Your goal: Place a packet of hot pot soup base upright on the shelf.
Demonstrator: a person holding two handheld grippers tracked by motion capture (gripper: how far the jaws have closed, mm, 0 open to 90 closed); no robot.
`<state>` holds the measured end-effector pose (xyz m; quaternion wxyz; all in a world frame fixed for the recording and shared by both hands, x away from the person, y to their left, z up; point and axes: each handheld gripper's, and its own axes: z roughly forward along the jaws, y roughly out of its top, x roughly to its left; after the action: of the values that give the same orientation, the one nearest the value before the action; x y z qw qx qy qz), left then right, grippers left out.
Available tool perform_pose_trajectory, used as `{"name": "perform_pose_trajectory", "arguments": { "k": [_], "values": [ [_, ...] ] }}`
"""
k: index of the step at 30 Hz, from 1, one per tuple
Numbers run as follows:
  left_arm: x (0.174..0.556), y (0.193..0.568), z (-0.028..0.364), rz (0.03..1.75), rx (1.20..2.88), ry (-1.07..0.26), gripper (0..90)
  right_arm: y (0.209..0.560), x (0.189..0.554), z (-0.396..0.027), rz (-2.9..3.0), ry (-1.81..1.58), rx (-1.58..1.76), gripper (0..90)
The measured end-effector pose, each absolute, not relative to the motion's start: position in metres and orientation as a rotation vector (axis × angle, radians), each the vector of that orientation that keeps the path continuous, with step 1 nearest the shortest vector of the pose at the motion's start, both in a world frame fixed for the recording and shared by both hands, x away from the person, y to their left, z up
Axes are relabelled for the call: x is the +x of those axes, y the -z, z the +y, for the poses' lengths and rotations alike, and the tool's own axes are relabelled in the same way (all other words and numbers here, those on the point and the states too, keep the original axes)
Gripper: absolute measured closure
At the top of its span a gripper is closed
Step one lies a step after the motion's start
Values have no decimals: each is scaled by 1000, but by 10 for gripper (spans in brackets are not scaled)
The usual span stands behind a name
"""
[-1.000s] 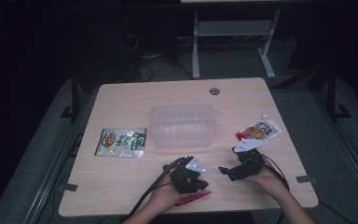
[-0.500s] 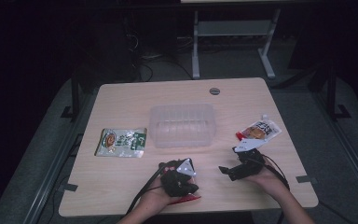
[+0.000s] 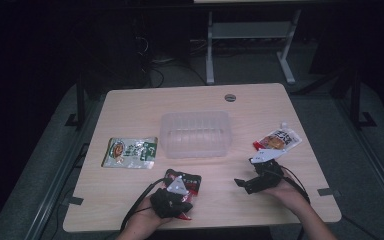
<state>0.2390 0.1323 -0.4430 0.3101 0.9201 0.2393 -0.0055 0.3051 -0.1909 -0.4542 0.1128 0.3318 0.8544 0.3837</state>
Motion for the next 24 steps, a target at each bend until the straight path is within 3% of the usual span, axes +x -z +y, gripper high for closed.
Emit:
{"name": "perform_pose_trajectory", "arguments": {
  "k": [24],
  "values": [
    [240, 441, 223, 874, 2411, -137, 897, 457, 306, -189, 2517, -1113, 974, 57]
  ]
}}
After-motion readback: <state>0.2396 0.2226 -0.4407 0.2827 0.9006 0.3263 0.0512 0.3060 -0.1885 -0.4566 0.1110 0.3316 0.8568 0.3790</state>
